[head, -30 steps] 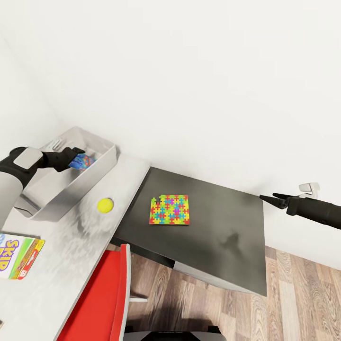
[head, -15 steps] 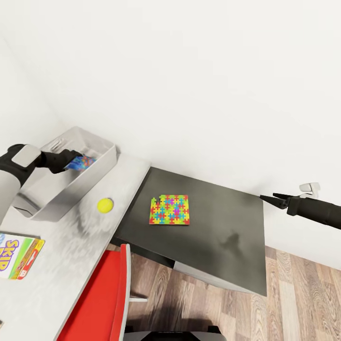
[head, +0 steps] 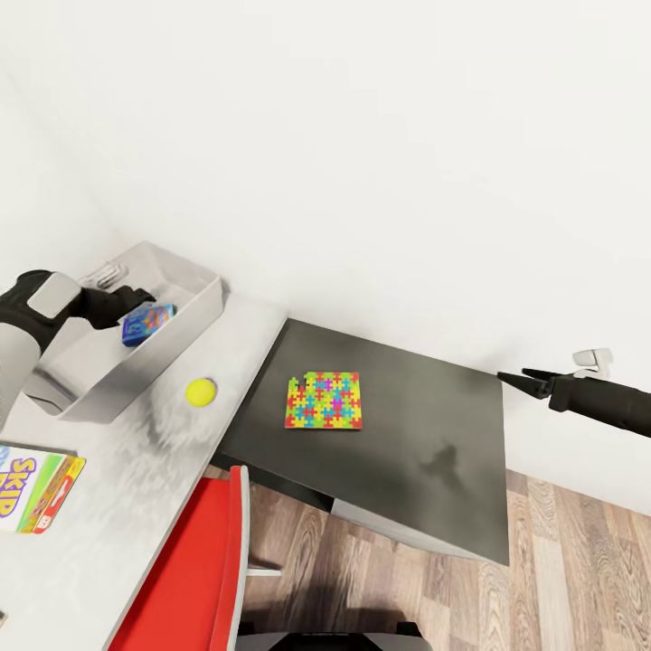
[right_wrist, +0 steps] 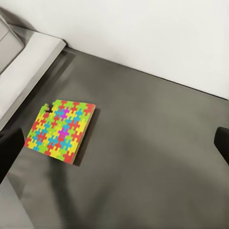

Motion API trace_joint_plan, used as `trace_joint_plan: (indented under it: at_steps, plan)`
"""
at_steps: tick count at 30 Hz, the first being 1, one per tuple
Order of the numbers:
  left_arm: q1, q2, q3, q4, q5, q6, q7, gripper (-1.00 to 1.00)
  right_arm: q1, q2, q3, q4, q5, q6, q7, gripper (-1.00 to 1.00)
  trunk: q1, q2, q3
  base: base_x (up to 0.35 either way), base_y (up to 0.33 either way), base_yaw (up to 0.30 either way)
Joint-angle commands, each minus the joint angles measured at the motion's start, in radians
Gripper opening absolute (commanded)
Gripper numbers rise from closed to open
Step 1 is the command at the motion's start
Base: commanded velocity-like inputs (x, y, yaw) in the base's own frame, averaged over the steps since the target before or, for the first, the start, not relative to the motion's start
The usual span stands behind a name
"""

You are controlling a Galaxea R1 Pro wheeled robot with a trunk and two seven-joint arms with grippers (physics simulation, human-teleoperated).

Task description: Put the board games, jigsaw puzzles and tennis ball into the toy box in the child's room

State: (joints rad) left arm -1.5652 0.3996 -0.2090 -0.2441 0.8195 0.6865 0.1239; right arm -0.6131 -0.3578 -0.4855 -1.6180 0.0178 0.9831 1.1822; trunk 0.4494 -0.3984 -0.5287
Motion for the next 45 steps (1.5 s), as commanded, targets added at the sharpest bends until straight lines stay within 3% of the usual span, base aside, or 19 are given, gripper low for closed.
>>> trace_joint_plan:
  at_steps: [1,5,8,11,13,18,19,20,21,22,24,26,28,29,33,34,36,37,45]
  plan:
    - [0.001,0.001,-0.003,-0.038,0.01,0.034,-0.01,1.0,-0.001,0.0,0.0,0.0,0.002,0.008,0.005,1.0,0.001,-0.002,-0.001,0.0,0.0,0.0]
    - [0.014,0.007,0.002,-0.194,0.015,0.121,-0.033,1.0,-0.001,0.001,0.002,0.0,0.002,0.004,0.0,1.0,0.001,-0.002,-0.001,0.0,0.0,0.0]
    - [0.053,0.01,0.006,-0.358,0.06,0.194,-0.039,1.0,-0.001,0.002,0.002,0.001,0.002,-0.021,-0.004,1.0,0.001,-0.002,-0.001,0.0,0.0,0.0]
    - [0.101,0.013,0.04,-0.568,0.144,0.278,-0.035,1.0,-0.001,0.002,0.001,0.001,0.003,-0.084,-0.006,1.0,0.001,-0.002,-0.001,0.0,0.0,0.0]
    - [0.164,0.013,0.104,-0.796,0.221,0.329,-0.022,1.0,-0.001,0.002,-0.001,0.001,0.003,-0.127,-0.007,1.0,0.001,-0.002,-0.001,0.0,0.0,0.0]
    - [0.225,0.012,0.153,-0.986,0.358,0.354,0.034,1.0,-0.001,0.002,-0.001,0.001,0.004,-0.15,-0.006,1.0,0.001,-0.002,-0.001,0.0,0.0,0.0]
    - [0.244,0.011,0.161,-1.047,0.445,0.358,0.076,1.0,-0.001,0.002,-0.001,0.001,0.004,-0.154,-0.005,1.0,0.001,-0.002,-0.001,0.0,0.0,0.0]
    - [0.271,0.007,0.165,-1.134,0.608,0.36,0.174,1.0,-0.001,0.002,-0.003,0.001,0.004,-0.151,-0.001,1.0,0.001,-0.002,-0.001,0.0,0.0,0.0]
    - [0.281,0.005,0.164,-1.163,0.67,0.36,0.216,1.0,-0.001,0.002,-0.004,0.001,0.004,-0.149,0.0,1.0,0.001,-0.002,-0.001,0.0,0.0,0.0]
    - [0.3,-0.005,0.155,-1.217,0.798,0.359,0.31,1.0,-0.001,0.002,-0.006,0.001,0.004,-0.146,0.001,1.0,0.001,-0.002,-0.001,0.0,0.0,0.0]
    - [0.317,-0.027,0.133,-1.263,0.916,0.357,0.41,1.0,-0.001,0.0,-0.009,0.001,0.004,-0.141,0.002,1.0,0.001,-0.002,-0.001,0.0,0.0,-0.012]
    - [0.343,-0.111,0.076,-1.321,1.065,0.355,0.59,1.0,-0.001,-0.003,-0.023,0.001,0.004,-0.13,0.003,1.0,0.001,-0.002,-0.001,0.0,0.0,-0.051]
    - [0.357,-0.171,0.047,-1.336,1.103,0.354,0.66,1.0,-0.001,-0.004,-0.039,0.001,0.004,-0.127,0.003,1.0,0.001,-0.002,-0.001,0.0,0.0,-0.033]
    - [0.395,-0.303,-0.002,-1.352,1.141,0.342,0.801,1.0,-0.001,-0.004,-0.06,0.001,0.004,-0.125,0.003,1.0,0.001,-0.002,-0.001,0.0,0.0,-0.037]
    - [0.428,-0.451,-0.068,-1.36,1.157,0.324,1.018,1.0,0.0,-0.009,-0.076,0.001,0.005,-0.128,0.003,1.0,0.001,-0.002,-0.001,0.0,0.0,-0.031]
    - [0.478,-0.531,-0.237,-1.359,1.164,0.143,1.17,1.0,0.043,-0.03,-0.141,0.001,0.006,-0.129,0.005,1.0,0.001,-0.002,-0.001,0.0,0.0,-0.045]
    - [0.518,-0.54,-0.308,-1.358,1.138,0.046,1.188,1.0,0.058,-0.048,-0.159,0.001,0.006,-0.126,0.007,1.0,0.001,-0.002,0.002,0.0,0.0,-0.079]
    - [0.596,-0.552,-0.375,-1.361,1.069,-0.055,1.191,1.0,0.068,-0.067,-0.171,0.0,0.005,-0.123,0.01,1.0,0.001,-0.002,0.003,0.0,0.0,-0.118]
    - [0.61,-0.554,-0.383,-1.361,1.06,-0.068,1.191,1.0,0.07,-0.066,-0.17,0.0,0.005,-0.128,0.01,1.0,0.001,-0.002,0.016,-0.077,-0.054,-0.121]
